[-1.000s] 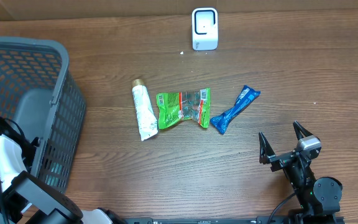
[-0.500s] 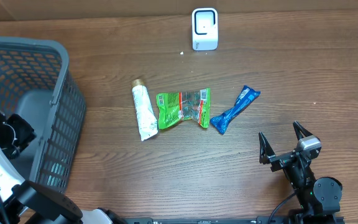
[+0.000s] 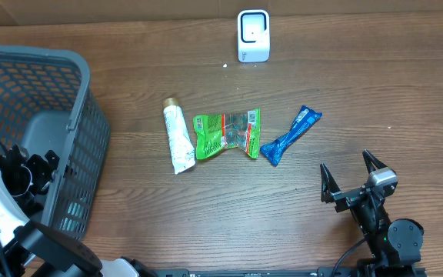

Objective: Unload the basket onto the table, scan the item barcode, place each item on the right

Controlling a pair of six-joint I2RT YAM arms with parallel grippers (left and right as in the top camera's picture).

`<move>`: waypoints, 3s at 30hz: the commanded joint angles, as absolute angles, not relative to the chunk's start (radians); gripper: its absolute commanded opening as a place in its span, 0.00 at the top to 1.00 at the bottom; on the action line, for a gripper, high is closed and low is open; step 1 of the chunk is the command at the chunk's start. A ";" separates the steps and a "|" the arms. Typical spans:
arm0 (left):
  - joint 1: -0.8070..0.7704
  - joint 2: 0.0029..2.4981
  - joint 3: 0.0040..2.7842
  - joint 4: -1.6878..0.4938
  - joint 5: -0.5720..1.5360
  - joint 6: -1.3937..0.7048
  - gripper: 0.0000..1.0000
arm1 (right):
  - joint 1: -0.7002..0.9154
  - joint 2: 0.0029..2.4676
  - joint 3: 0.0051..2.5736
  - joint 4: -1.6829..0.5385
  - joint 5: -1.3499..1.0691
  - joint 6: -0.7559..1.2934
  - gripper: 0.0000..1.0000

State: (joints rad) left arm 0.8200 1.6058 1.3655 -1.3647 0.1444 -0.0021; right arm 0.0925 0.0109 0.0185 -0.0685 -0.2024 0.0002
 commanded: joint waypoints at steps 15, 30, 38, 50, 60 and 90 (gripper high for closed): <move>0.809 1.599 1.095 -1.139 0.128 0.086 0.21 | 0.097 0.003 0.008 -0.062 -0.199 0.003 0.00; 0.808 1.595 1.131 -1.088 0.128 0.026 0.96 | 0.097 0.003 0.008 -0.062 -0.199 0.003 0.00; 0.799 1.521 1.203 -1.095 0.159 0.045 0.96 | 0.097 0.003 0.008 -0.062 -0.199 0.003 0.00; 0.738 1.338 1.203 -1.090 0.159 0.057 0.96 | 0.097 0.003 0.008 -0.062 -0.199 0.003 0.00; 0.667 1.330 1.203 -1.098 0.157 0.057 0.96 | 0.097 0.003 0.008 -0.062 -0.199 0.003 0.00; 0.661 1.335 1.203 -1.035 0.155 0.017 0.00 | 0.097 0.003 0.008 -0.062 -0.199 0.003 0.00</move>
